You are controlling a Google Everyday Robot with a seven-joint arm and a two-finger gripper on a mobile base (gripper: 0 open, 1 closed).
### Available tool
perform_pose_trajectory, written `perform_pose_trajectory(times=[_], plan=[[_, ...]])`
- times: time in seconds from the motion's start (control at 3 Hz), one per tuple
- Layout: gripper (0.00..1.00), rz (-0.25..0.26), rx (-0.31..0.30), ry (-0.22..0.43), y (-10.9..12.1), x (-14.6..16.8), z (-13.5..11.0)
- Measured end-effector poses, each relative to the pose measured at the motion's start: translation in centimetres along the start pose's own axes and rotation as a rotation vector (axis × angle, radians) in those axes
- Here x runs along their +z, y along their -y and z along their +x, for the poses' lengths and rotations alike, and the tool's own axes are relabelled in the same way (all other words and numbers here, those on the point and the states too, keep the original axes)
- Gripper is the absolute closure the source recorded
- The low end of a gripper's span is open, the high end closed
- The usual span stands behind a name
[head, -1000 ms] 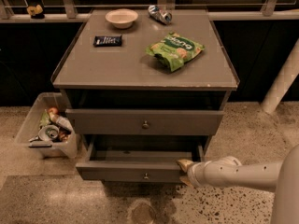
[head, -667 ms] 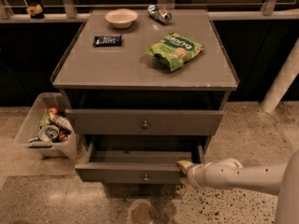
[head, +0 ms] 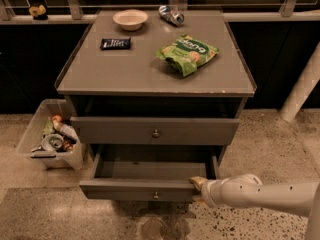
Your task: Open middle drawer
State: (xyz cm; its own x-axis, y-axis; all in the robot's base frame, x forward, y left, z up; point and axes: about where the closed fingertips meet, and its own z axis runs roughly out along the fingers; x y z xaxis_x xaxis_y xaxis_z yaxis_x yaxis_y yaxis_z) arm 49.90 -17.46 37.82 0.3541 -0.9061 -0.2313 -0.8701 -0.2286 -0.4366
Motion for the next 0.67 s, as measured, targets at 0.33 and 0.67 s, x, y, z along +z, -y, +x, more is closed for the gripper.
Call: perform_pose_trajectory(times=[0.33, 0.67], plan=[[1.0, 0.0, 0.0, 0.001, -0.02, 0.04, -0.03], [1.0, -0.002, -0.004, 0.006, -0.21, 0.02, -0.15]])
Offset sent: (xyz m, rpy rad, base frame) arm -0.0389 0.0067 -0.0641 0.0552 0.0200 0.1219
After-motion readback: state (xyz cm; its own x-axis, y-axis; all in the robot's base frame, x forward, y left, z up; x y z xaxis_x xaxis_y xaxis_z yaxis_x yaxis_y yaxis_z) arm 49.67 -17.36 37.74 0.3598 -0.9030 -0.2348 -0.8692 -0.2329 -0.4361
